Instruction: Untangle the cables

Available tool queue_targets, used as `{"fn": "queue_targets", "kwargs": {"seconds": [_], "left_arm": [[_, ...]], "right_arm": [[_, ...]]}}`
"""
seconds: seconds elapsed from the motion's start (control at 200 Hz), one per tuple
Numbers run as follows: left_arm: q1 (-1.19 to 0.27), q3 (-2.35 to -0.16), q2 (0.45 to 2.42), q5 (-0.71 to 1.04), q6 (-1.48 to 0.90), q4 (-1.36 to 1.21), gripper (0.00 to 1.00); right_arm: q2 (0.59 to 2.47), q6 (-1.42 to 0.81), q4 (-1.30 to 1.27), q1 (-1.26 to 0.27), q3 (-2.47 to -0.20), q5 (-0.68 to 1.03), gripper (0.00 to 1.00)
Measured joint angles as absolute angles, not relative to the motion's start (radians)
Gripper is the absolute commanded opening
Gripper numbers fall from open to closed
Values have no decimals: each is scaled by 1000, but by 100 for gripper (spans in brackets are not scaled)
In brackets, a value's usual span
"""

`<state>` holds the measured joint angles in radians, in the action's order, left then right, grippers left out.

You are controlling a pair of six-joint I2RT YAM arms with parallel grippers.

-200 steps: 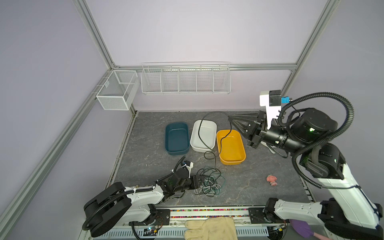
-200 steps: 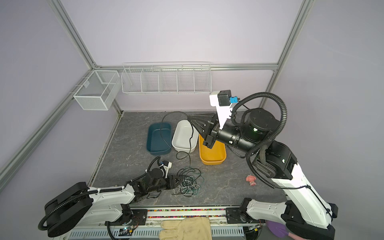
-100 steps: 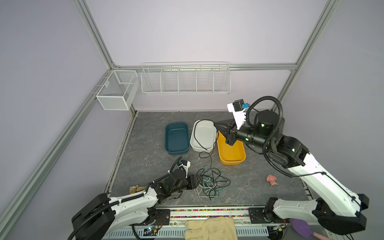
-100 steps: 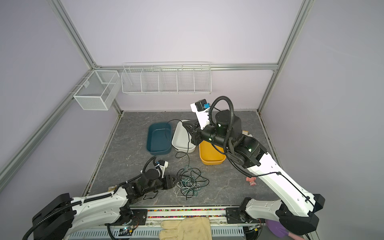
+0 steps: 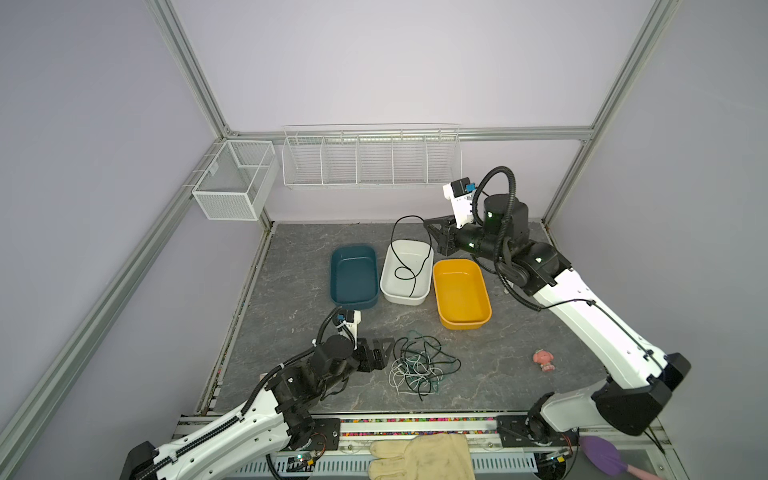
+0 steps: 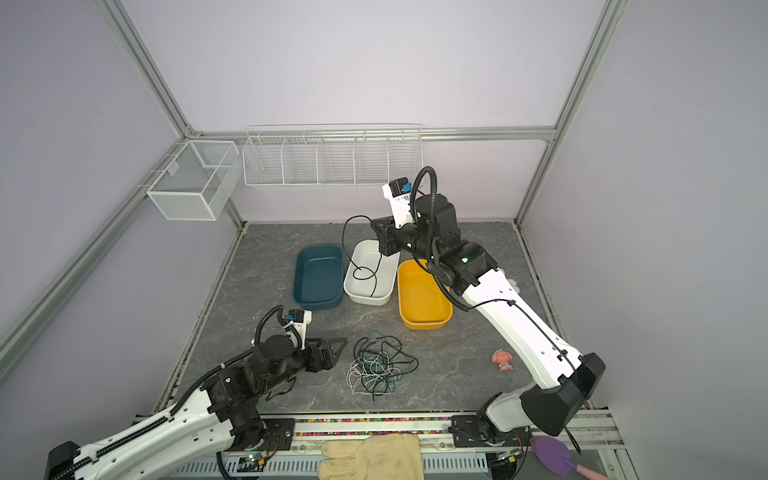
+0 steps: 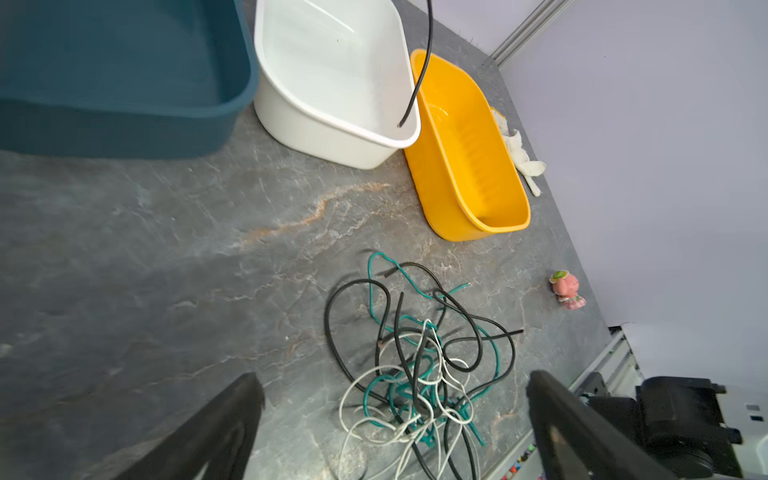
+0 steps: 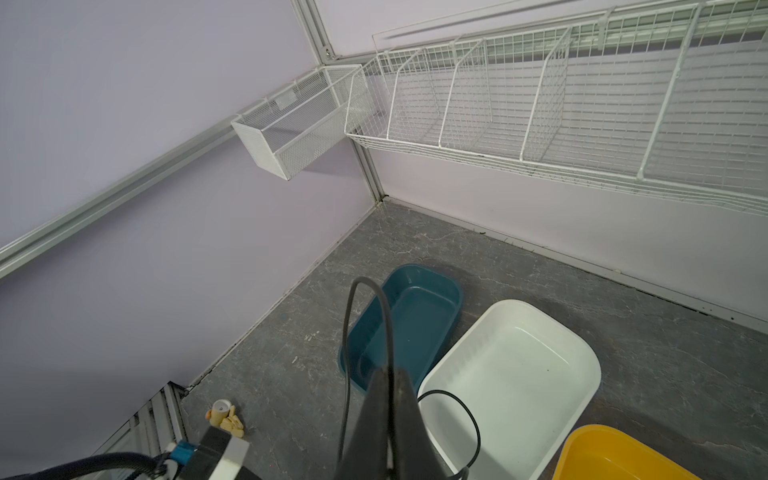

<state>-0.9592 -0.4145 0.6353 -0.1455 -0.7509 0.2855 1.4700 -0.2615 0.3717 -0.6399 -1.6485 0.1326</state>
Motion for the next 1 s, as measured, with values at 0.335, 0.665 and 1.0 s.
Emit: {"fn": "queue_targets", "kwargs": {"seconds": [0.335,0.665,1.0], "left_arm": [[-956,-762,822,-381,-581,520,99],[-891,-822,834,-603,-259,535,99],[-870,-614,719,-667,-43,347,99]], "right_arm": [[1657,-262,346,-576,-1731,165,6],[1738,-262,322,-559,-1722,157,6],[1865,-274,295,-558,-1660,73,6]]}}
